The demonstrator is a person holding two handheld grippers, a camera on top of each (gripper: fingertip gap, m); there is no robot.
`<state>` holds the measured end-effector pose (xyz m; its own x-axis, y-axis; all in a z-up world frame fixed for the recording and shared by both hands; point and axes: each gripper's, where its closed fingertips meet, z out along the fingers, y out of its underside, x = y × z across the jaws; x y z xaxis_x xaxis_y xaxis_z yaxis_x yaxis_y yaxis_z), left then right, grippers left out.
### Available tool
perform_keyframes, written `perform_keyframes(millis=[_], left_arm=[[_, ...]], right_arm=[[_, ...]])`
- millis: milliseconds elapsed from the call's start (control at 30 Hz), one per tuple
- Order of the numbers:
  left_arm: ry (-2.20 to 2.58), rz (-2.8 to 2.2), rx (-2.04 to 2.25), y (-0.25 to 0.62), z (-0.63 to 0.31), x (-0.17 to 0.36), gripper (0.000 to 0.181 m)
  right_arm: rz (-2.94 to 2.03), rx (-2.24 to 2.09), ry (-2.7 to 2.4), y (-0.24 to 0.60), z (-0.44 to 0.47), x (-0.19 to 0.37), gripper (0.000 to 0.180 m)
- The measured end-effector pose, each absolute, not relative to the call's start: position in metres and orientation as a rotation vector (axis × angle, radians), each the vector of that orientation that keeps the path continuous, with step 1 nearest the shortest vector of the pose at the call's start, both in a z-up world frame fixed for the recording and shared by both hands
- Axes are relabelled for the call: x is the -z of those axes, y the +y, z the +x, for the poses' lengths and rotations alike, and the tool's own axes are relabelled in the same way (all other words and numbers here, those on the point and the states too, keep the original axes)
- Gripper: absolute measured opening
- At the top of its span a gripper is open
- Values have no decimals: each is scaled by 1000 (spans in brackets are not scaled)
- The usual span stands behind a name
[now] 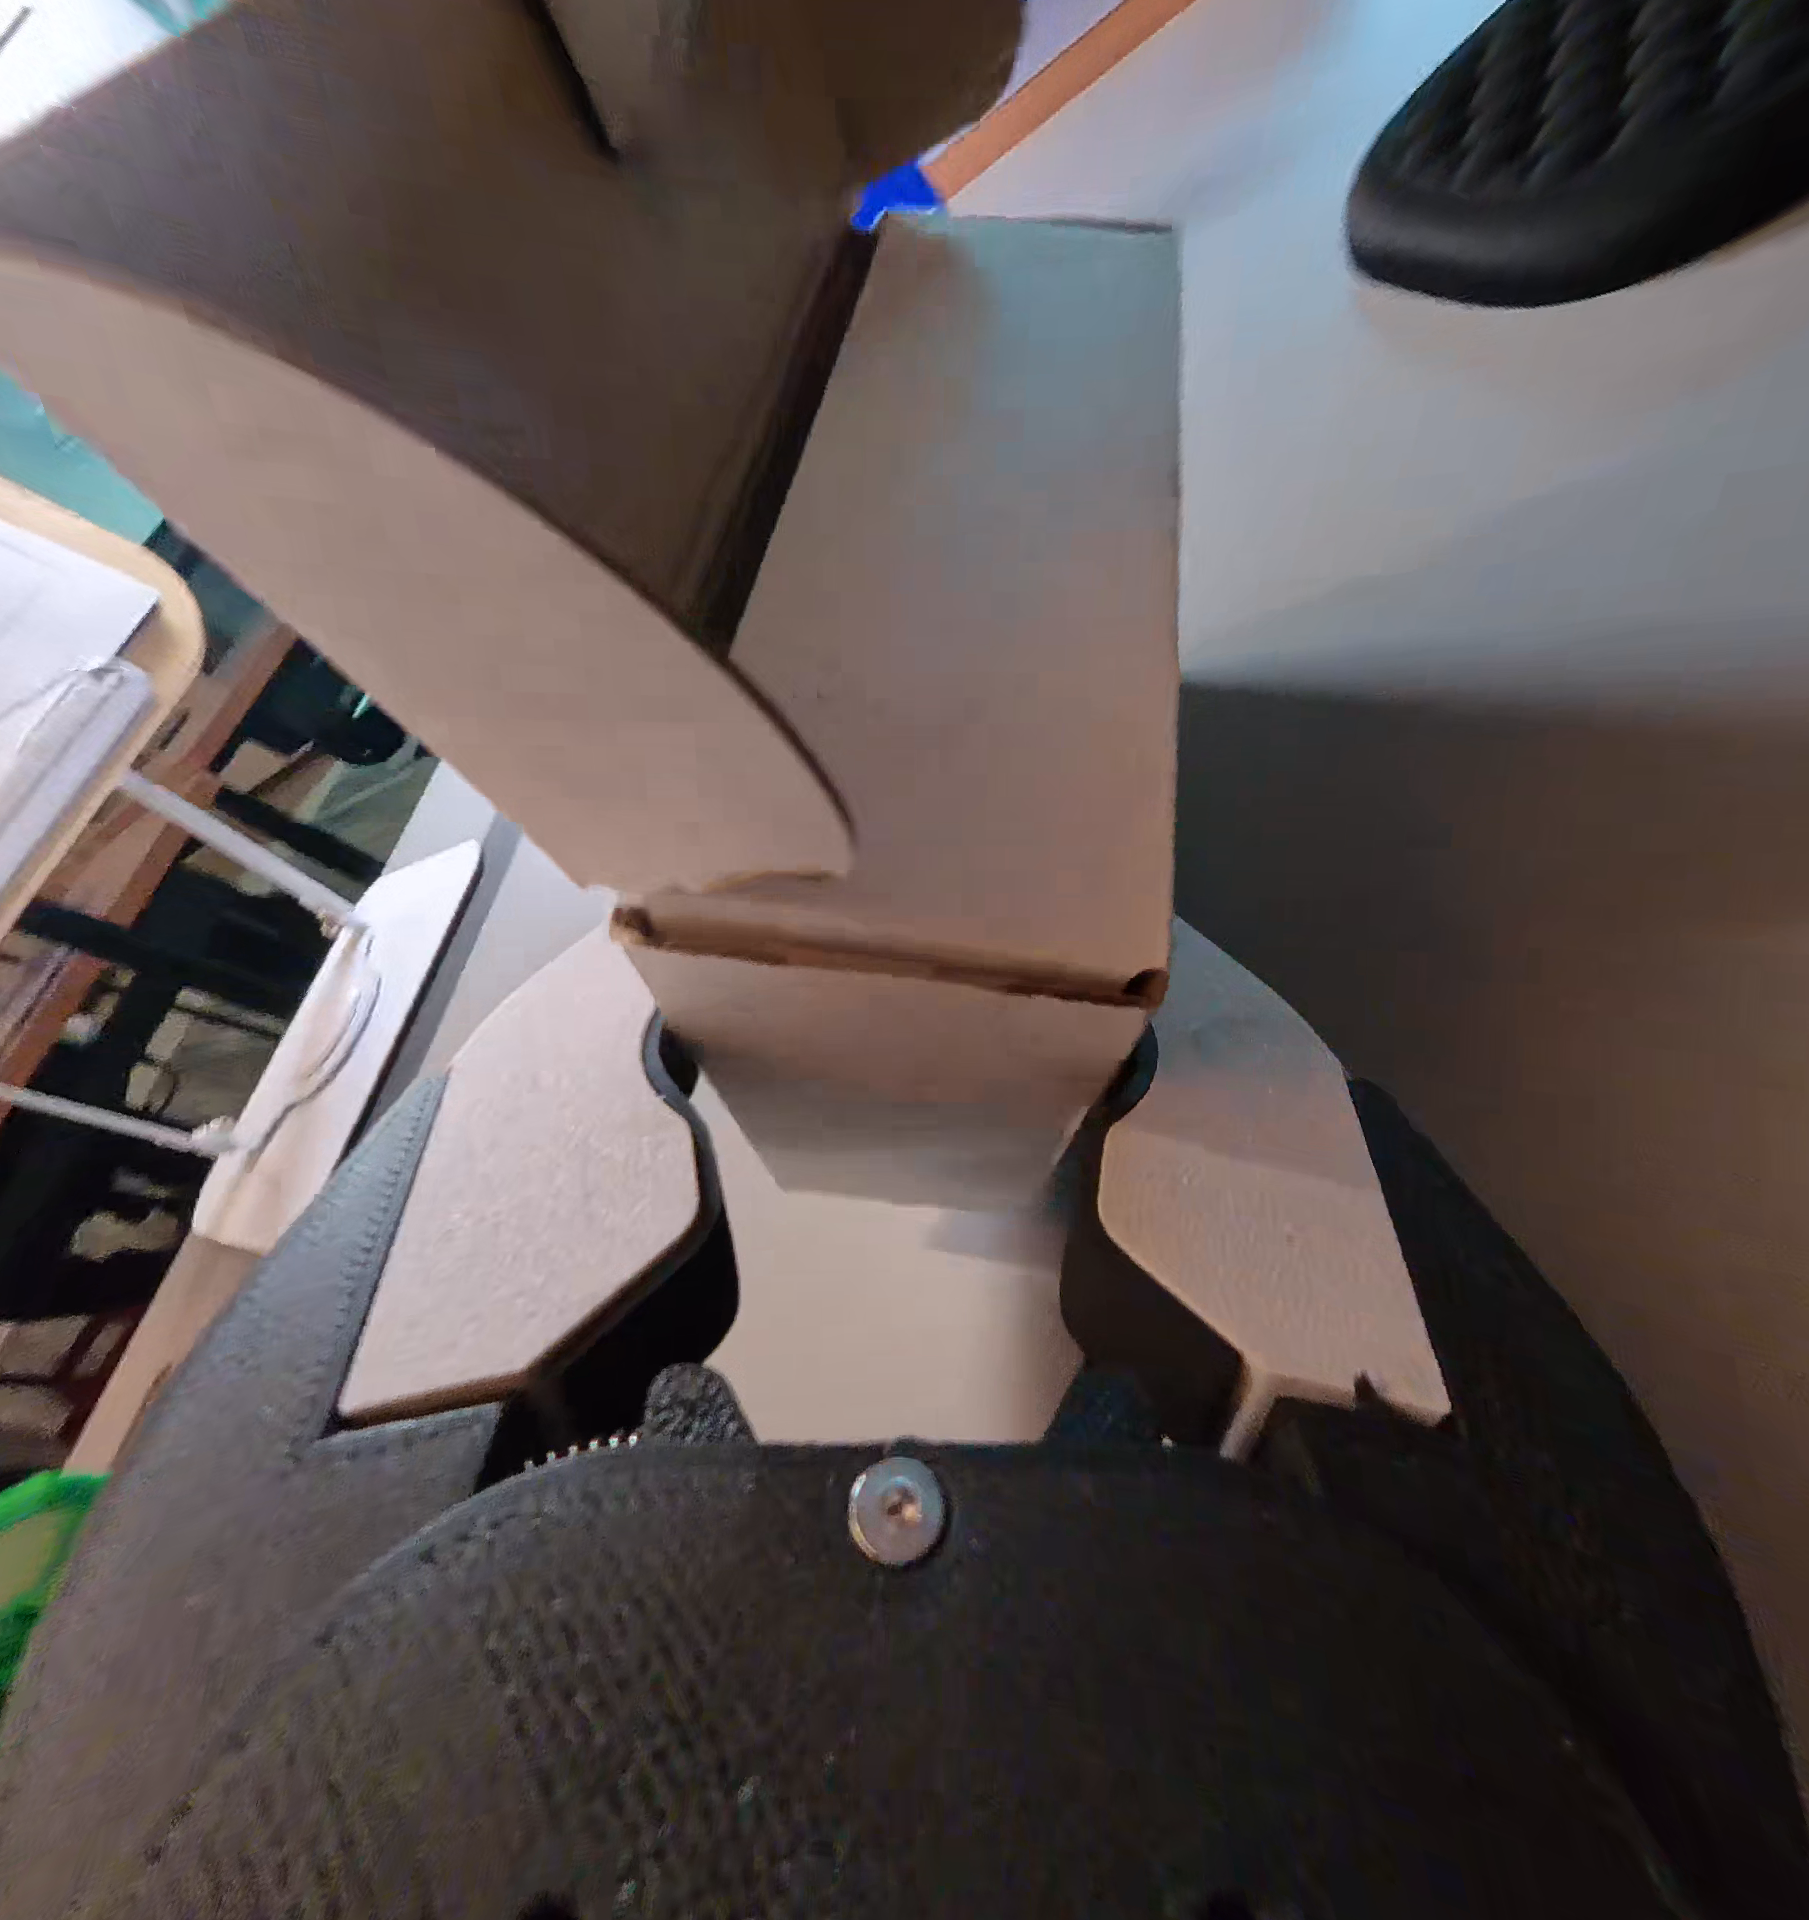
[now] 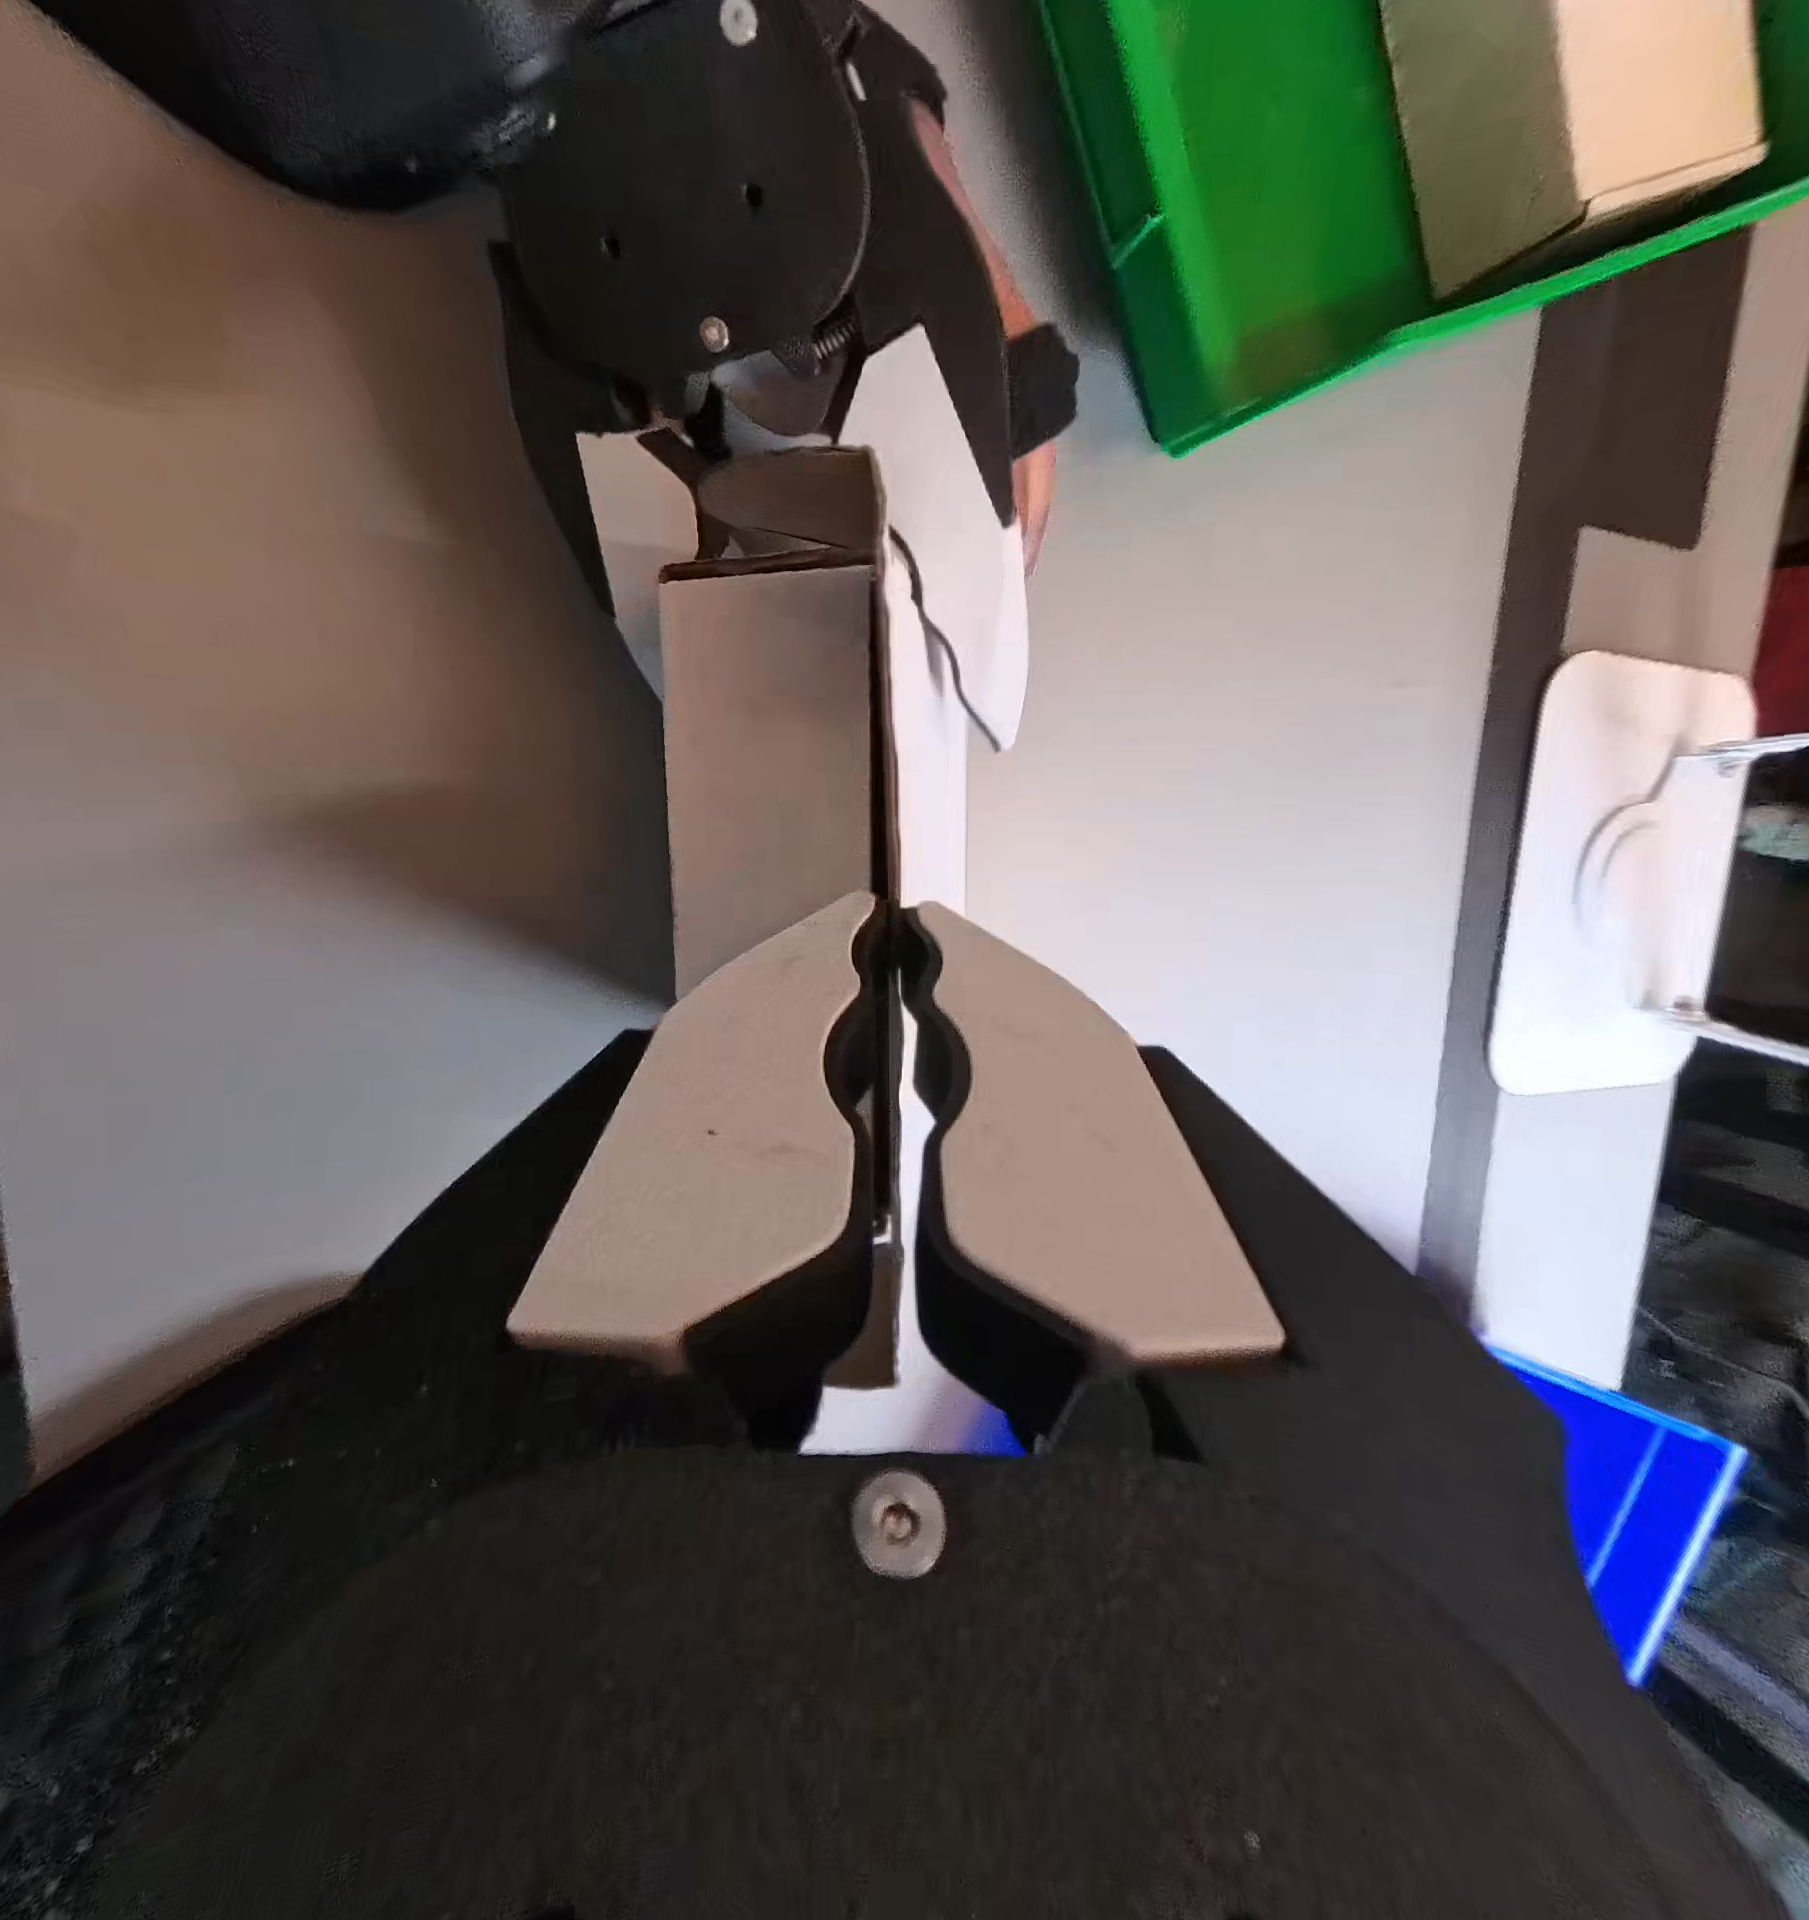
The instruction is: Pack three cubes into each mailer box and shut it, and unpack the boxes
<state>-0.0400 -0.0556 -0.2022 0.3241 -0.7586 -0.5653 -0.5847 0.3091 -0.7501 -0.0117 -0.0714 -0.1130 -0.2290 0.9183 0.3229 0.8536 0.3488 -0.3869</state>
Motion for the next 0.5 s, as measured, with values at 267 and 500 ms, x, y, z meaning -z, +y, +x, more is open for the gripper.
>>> perform_keyframes(millis=[267,500], left_arm=[[1158,-1613,590,-72,-66,191,93],[1112,-1623,738,-93,-71,183,77]], right_arm=[[-1623,-206,-2014,-41,-13,96,1],[-1647,-296,-2015,-48,-13,93,1]])
